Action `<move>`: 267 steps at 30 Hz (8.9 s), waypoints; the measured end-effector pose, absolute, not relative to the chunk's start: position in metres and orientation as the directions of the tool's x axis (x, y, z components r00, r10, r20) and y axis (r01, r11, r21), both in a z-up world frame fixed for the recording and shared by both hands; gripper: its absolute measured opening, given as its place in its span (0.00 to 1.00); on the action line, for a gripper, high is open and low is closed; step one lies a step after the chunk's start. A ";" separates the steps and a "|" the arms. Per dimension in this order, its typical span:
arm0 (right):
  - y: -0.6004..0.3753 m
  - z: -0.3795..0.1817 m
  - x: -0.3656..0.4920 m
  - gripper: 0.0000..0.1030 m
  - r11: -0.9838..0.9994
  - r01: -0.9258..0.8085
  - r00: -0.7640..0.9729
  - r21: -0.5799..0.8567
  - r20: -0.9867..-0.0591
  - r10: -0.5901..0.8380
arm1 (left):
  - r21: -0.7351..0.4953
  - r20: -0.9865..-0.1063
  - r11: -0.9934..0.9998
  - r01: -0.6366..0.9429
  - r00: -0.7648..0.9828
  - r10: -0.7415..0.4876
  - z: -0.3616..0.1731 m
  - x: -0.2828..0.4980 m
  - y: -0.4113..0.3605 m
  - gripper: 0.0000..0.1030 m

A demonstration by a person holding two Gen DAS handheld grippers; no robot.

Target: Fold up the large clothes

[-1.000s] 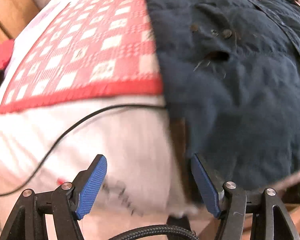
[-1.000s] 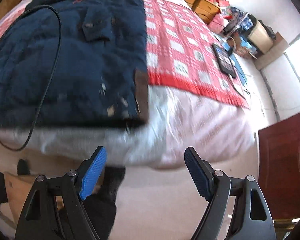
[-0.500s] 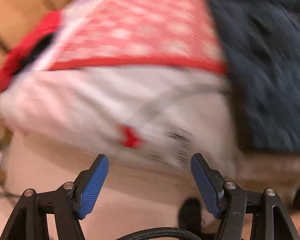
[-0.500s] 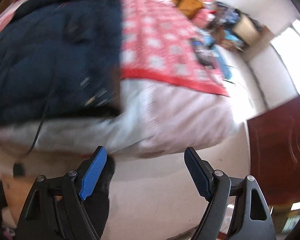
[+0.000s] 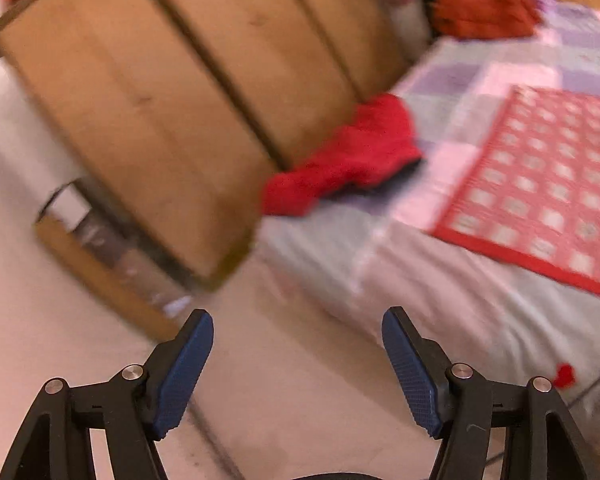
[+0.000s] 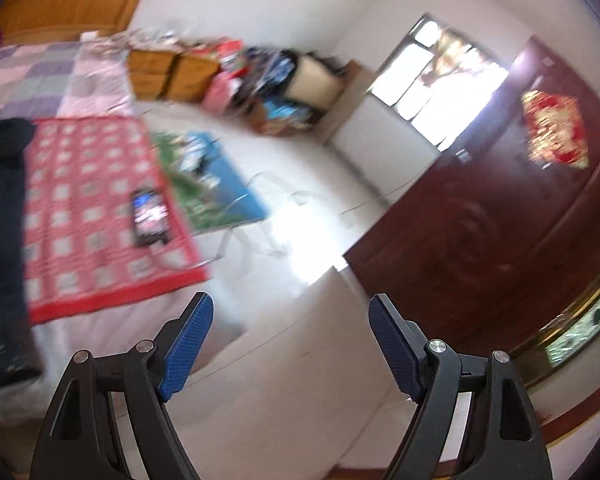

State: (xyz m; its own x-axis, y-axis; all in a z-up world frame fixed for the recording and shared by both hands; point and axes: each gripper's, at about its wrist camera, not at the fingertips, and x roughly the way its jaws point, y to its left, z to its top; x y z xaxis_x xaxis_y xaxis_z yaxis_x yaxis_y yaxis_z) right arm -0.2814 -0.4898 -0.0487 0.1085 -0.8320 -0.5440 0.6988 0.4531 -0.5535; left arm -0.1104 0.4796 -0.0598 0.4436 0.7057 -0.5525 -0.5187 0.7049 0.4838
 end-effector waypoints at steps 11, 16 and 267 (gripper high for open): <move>-0.413 -0.139 -0.224 0.82 0.743 0.521 0.305 -0.421 -0.720 -0.623 | 0.368 -0.730 0.929 -0.037 0.608 0.313 -0.204 -0.055 0.315 0.72; -0.360 -0.199 -0.188 0.82 0.849 0.438 0.367 -0.296 -0.803 -0.470 | 0.316 -0.810 0.932 0.177 0.562 0.167 -0.289 -0.041 0.235 0.72; -0.299 -0.297 0.561 0.95 0.989 -0.074 0.592 -0.126 -0.804 -0.058 | 0.087 -0.848 0.981 0.175 0.530 -0.019 -0.300 0.563 -0.096 0.98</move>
